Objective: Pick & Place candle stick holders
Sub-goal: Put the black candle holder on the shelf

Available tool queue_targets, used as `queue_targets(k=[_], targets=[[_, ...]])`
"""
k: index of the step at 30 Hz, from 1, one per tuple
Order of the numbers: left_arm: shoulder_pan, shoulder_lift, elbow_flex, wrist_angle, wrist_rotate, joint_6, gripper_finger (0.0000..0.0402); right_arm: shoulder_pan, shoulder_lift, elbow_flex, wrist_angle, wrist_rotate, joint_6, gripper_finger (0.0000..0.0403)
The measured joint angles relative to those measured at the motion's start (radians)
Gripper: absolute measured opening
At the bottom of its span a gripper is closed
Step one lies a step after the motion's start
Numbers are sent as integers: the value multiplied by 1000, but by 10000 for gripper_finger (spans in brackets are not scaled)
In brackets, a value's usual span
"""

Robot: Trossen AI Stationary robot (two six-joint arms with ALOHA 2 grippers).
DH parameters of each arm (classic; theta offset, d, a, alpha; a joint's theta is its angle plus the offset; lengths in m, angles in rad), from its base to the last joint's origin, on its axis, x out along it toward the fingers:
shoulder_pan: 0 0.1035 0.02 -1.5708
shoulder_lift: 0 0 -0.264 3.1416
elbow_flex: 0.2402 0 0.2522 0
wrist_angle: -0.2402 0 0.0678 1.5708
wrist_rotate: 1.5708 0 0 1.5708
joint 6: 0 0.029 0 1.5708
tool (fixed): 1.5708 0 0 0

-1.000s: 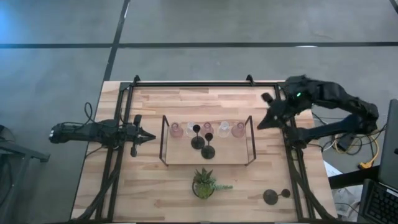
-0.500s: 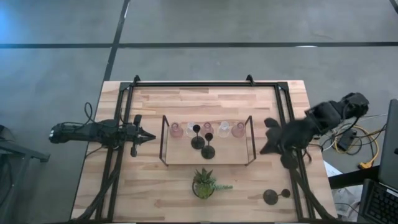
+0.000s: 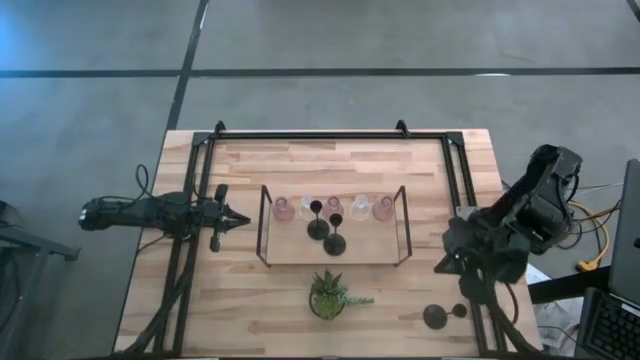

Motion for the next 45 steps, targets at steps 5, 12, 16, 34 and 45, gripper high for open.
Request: queue_targets(k=[5, 12, 16, 34, 45], targets=[[0, 0, 0, 0, 0, 0, 28, 79, 44, 1, -16, 23, 177, 8], [0, 0, 0, 1, 0, 0, 28, 160, 113, 2, -15, 23, 404, 8], [0, 0, 0, 1, 0, 0, 28, 174, 141, 10, -20, 17, 484, 8], [0, 3, 2, 2, 3, 0, 28, 261, 330, 279, -256, -151, 917, 9], [0, 3, 2, 2, 2, 0, 28, 413, 567, 454, -384, -139, 1124, 8]])
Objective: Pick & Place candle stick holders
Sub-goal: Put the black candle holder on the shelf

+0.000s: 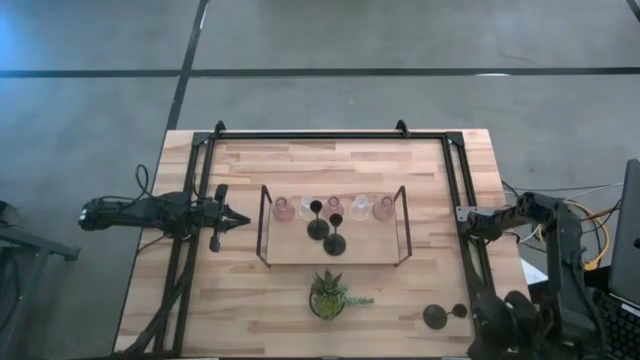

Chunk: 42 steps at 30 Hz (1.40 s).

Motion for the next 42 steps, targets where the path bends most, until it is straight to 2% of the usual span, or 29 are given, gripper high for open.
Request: queue_targets(k=[5, 13, 17, 21, 34, 39, 42], targets=[[0, 0, 0, 0, 0, 0, 28, -6, 0, -14, -2, 24, -15, 9], [0, 0, 0, 0, -4, 0, 28, -116, -136, -68, -1, 21, -125, 9], [0, 0, 0, 0, -3, 0, 28, -190, -178, -113, -1, -92, -225, 8], [0, 0, 0, 0, -3, 0, 28, -228, -196, -160, -2, -134, -267, 9], [0, 0, 0, 0, -2, 0, 28, -234, -209, -218, 64, -143, -270, 9], [0, 0, 0, 0, -2, 0, 28, -234, -207, -233, 71, -183, -274, 9], [0, 0, 0, 0, -2, 0, 28, -234, -207, -233, 66, -183, -275, 22]])
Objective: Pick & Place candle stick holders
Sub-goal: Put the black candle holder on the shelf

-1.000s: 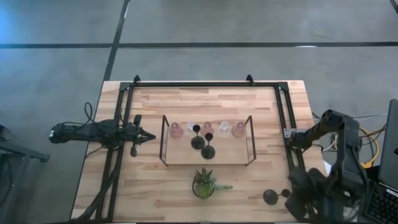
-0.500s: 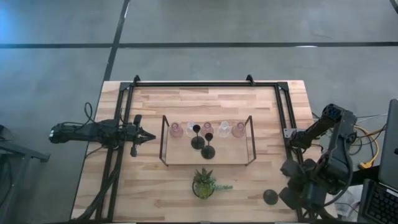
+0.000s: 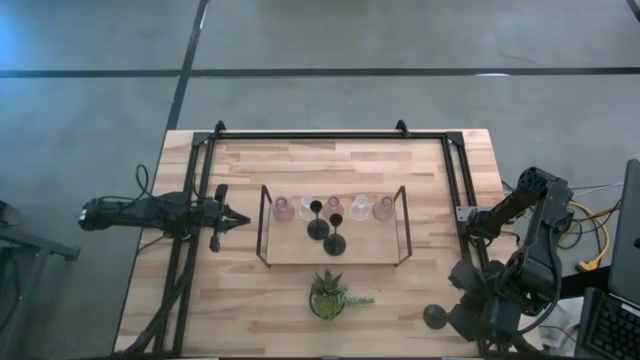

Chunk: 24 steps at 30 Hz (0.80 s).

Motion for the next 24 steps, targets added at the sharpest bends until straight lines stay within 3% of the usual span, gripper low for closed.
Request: queue_targets(k=[8, 13, 18, 24], targets=[[0, 0, 0, 0, 3, 0, 28, 0, 0, 0, -1, 1, 2, 102], [0, 0, 0, 0, 3, 0, 28, 0, 25, -1, 0, 3, -9, 132], [0, 2, 0, 0, 2, 0, 28, 0, 54, -2, 2, 3, -56, 133], [0, 3, 0, 0, 1, 0, 28, -3, 71, -8, 0, 1, -75, 106]])
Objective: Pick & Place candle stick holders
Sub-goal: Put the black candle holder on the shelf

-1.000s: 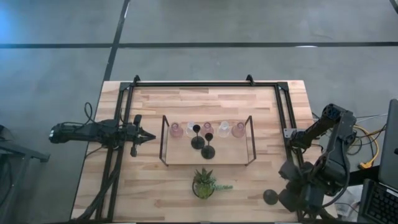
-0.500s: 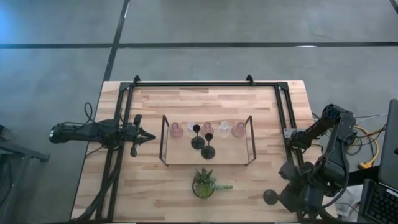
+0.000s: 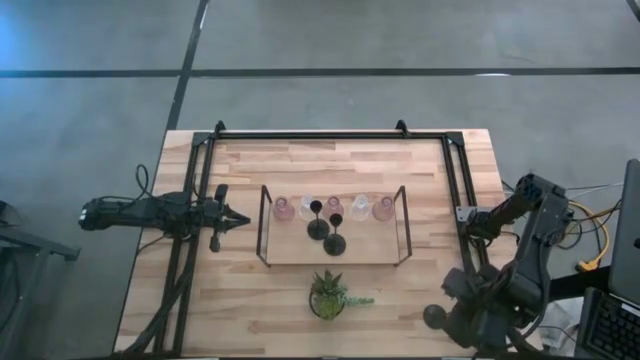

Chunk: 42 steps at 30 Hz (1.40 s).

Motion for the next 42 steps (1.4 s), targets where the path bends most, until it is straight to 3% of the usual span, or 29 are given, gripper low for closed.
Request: queue_targets(k=[11, 22, 31, 42], targets=[[0, 4, 0, 0, -3, 0, 28, -7, 2, -47, 30, -4, -81, 19], [0, 5, 0, 0, -2, 0, 28, -73, -36, 28, 19, -38, -172, 11], [0, 6, 0, 0, -2, 0, 28, -233, -45, 213, 16, -25, -429, 11], [0, 6, 0, 0, 1, 0, 28, -577, -33, 373, -66, -105, -853, 11]])
